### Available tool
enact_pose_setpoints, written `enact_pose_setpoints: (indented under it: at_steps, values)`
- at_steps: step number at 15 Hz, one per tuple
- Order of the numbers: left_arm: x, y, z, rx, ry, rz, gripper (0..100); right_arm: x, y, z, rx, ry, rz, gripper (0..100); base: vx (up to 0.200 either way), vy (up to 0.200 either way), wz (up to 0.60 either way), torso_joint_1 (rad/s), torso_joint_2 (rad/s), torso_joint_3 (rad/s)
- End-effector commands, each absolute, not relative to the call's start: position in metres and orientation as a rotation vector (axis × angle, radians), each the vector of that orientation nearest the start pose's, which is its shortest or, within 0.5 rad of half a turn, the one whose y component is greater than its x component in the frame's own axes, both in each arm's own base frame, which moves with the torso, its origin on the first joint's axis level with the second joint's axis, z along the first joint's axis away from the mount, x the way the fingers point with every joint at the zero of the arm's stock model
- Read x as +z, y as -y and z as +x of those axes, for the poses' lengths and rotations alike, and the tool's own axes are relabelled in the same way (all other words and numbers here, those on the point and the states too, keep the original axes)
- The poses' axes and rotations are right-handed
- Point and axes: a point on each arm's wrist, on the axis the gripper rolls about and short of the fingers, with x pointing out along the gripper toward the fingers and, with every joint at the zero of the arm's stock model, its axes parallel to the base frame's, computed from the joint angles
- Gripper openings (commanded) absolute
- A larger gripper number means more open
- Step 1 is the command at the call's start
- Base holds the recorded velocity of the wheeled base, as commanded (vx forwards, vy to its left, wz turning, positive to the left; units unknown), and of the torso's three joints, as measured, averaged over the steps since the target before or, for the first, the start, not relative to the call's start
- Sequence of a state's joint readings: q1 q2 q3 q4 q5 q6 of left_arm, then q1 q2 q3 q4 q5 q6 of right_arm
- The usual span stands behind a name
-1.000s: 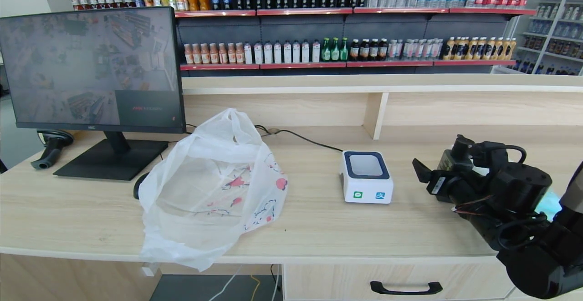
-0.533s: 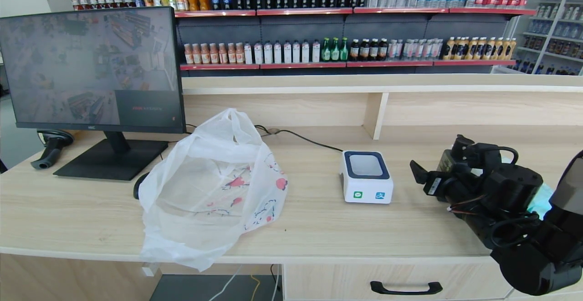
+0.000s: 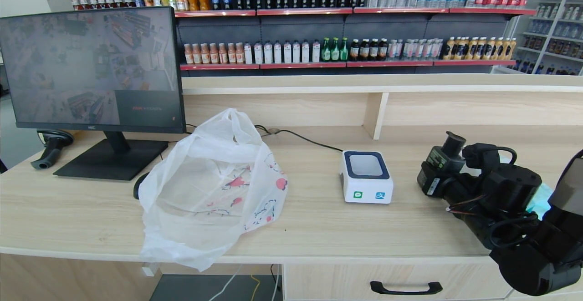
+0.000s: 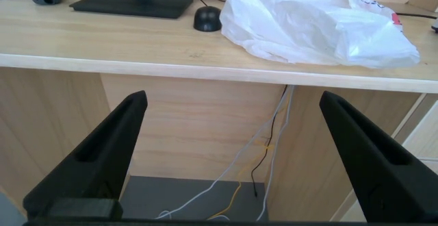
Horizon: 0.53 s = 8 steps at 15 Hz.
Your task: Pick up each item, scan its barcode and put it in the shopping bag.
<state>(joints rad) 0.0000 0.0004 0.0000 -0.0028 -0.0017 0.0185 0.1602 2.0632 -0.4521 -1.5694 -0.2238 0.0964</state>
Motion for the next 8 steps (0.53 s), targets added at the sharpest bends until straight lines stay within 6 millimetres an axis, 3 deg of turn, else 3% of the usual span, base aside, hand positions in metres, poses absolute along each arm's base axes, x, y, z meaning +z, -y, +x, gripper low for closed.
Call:
enact_pose_setpoints:
  at_steps: [1,8]
  values:
    - [0.076,0.0,-0.023,-0.002,0.003,0.018,100,0.083,-0.045,0.309,-0.065,-0.035,0.089,0,0.0,0.0,0.0,0.0,0.0,0.0]
    - [0.076,0.0,-0.023,-0.002,0.003,0.018,100,0.094,-0.045,0.303,-0.042,-0.008,0.098,0,0.0,0.0,0.0,0.0,0.0,0.0]
